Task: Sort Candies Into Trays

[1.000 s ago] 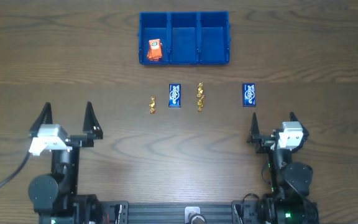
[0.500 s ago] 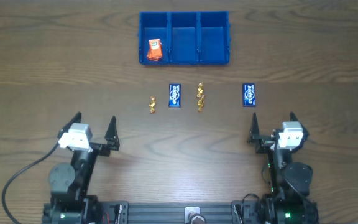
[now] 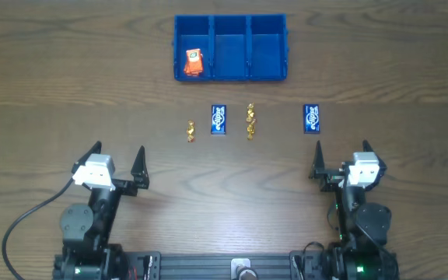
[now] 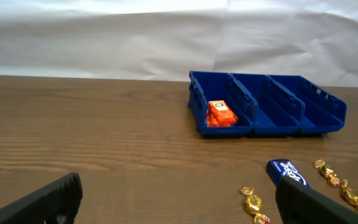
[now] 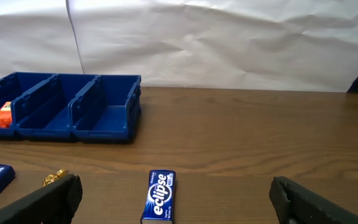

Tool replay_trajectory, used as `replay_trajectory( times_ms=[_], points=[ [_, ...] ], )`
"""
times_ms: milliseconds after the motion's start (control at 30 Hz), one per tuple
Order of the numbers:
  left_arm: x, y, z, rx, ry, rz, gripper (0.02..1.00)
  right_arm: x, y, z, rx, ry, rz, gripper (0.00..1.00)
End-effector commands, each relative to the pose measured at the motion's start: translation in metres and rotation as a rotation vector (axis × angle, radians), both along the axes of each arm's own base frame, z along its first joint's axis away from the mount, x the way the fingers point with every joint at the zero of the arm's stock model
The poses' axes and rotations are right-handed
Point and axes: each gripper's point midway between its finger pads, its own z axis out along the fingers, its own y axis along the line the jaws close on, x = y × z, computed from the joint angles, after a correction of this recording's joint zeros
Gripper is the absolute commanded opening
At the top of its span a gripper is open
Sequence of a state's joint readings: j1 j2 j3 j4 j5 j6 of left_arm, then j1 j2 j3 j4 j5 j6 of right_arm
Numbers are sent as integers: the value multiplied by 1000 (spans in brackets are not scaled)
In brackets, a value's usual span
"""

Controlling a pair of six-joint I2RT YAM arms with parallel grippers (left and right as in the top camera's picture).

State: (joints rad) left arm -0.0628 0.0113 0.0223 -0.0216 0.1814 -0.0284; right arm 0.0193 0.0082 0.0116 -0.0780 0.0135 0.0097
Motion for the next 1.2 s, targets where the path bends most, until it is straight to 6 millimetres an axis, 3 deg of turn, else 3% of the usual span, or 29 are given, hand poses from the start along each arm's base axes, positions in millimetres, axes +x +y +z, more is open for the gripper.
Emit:
replay_trajectory(
  times_ms=[33,200,367,433,533,667,833,867,933,1000,1033,1133,1200],
  points=[
    [-2,-4,-16,7,46,-24,998,0,3,-2,-14,2,17,998],
    [-2,-4,-16,7,46,-24,998,0,10,5,9,-24,55,998],
    [-2,-4,-16,7,46,-24,998,6,22,44,31,-40,129,1000],
    [-2,-4,-16,7,46,-24,996,17,30,66,39,38,178,998],
    [-2,-4,-16,7,46,-24,998,51,33,90,60,263,185,998],
    [-2,-4,-16,7,46,-24,998,91,32,92,82,561,170,998],
    [-2,-4,-16,7,46,-24,998,118,25,42,84,893,114,998],
    [-2,-4,-16,7,46,-24,998,121,21,17,75,971,90,998],
    [-2,-4,-16,7,46,-24,998,121,20,-25,77,1108,80,998],
    [-2,-4,-16,7,46,-24,998,120,20,-54,84,1196,75,1000],
    [-2,-4,-16,7,46,-24,998,118,20,-81,98,1275,61,1000],
    [-2,-4,-16,7,46,-24,996,111,21,-117,101,1383,56,1000],
    [-2,-4,-16,7,46,-24,998,109,22,-127,100,1413,57,1000]
  ],
)
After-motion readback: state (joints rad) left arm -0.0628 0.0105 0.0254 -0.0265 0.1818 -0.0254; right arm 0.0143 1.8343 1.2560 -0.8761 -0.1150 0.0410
